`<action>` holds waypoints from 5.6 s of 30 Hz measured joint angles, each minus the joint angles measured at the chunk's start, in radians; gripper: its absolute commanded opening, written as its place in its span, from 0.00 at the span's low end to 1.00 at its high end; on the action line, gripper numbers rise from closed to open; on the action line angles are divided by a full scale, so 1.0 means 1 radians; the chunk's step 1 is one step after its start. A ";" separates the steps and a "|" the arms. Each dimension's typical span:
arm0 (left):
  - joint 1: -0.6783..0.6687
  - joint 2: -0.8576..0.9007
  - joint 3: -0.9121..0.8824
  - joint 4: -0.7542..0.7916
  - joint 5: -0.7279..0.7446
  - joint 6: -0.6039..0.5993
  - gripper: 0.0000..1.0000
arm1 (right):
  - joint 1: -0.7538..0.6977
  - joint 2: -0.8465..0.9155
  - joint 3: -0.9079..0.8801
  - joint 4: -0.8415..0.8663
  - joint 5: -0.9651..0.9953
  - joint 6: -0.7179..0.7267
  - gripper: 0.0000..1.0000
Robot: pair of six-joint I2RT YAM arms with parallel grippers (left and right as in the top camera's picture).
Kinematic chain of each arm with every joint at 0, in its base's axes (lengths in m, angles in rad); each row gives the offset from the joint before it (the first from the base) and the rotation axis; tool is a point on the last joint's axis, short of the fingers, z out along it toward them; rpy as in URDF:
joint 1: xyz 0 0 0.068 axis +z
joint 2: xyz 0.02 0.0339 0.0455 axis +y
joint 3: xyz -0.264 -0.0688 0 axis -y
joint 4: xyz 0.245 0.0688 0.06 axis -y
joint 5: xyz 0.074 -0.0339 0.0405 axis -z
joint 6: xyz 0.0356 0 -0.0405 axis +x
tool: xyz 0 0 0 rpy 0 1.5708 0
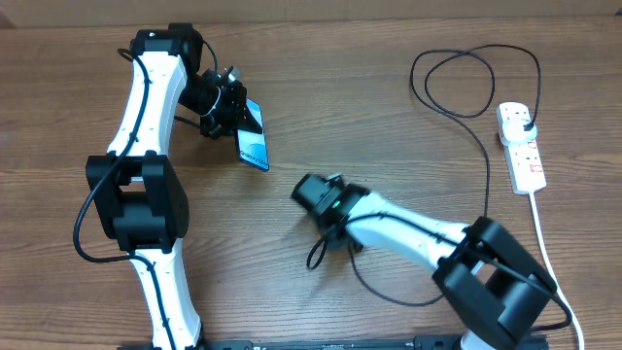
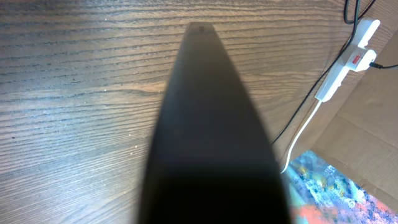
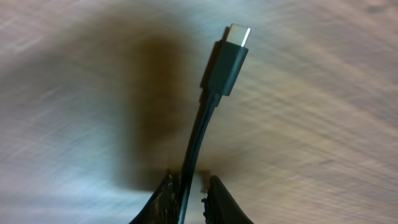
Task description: Plug charger to phone and switch on socket
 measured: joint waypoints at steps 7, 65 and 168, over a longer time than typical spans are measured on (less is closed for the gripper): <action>0.000 0.000 0.000 -0.001 0.000 0.015 0.04 | -0.124 0.000 0.000 0.031 -0.126 0.013 0.21; -0.001 0.000 0.000 0.016 -0.004 0.019 0.04 | -0.273 -0.002 0.000 0.141 -0.231 -0.079 1.00; -0.008 0.000 0.000 -0.083 0.385 0.202 0.04 | -0.272 0.000 0.004 0.165 -0.271 -0.008 0.27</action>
